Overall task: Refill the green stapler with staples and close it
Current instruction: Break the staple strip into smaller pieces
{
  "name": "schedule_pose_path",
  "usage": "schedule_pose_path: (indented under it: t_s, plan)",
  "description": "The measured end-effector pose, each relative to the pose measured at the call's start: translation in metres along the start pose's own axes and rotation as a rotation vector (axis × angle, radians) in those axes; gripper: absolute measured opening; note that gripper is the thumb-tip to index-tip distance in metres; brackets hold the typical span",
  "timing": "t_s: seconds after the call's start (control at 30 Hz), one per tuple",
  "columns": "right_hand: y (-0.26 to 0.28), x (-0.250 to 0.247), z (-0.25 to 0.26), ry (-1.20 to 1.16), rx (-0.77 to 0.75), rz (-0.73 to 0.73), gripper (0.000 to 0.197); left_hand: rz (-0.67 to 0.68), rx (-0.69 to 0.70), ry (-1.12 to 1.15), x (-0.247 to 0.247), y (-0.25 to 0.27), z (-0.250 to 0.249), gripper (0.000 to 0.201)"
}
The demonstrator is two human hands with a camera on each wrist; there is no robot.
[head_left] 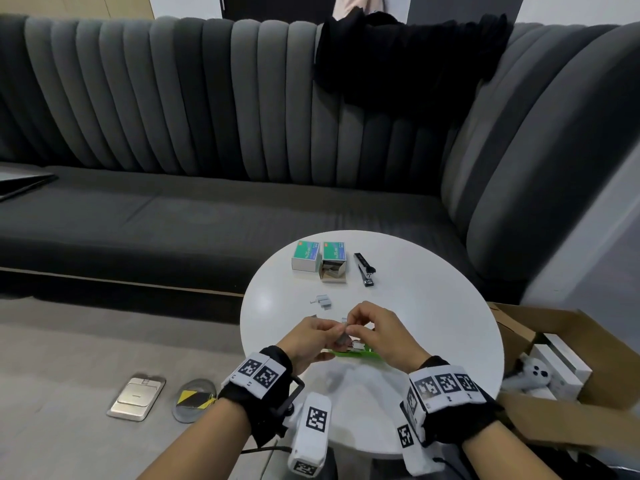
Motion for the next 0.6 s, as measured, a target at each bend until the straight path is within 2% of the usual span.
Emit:
schedule_pose_path:
  t_s: [0.23,0.4,0.5,0.6]
  plan:
    - [0.001,-0.001,-0.005,-0.016,-0.001,-0.059,0.028,-0.021,0.058,0.015,0.002,-0.005,0.005,0.028]
    - [0.000,-0.005,-0.010,-0.046,0.069,0.016,0.023,0.023,0.233,-0.288,0.001,-0.005,-0.008,0.025]
    - [0.000,-0.004,-0.012,-0.087,0.116,0.098,0.019,0.109,0.264,-0.387,0.000,-0.005,-0.012,0.025]
    - [0.000,-0.005,-0.011,-0.067,0.129,0.121,0.020,0.146,0.301,-0.445,-0.002,-0.005,-0.016,0.025]
Point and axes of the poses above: each hand's wrist, its own y-axis away from the middle knuckle, its own x-axis out of the palm, z = x × y, the point moved 6 cm from there along -y, towards the middle knuckle, and after that the axes turned 8 degrees about x, right-handed, at the moved point
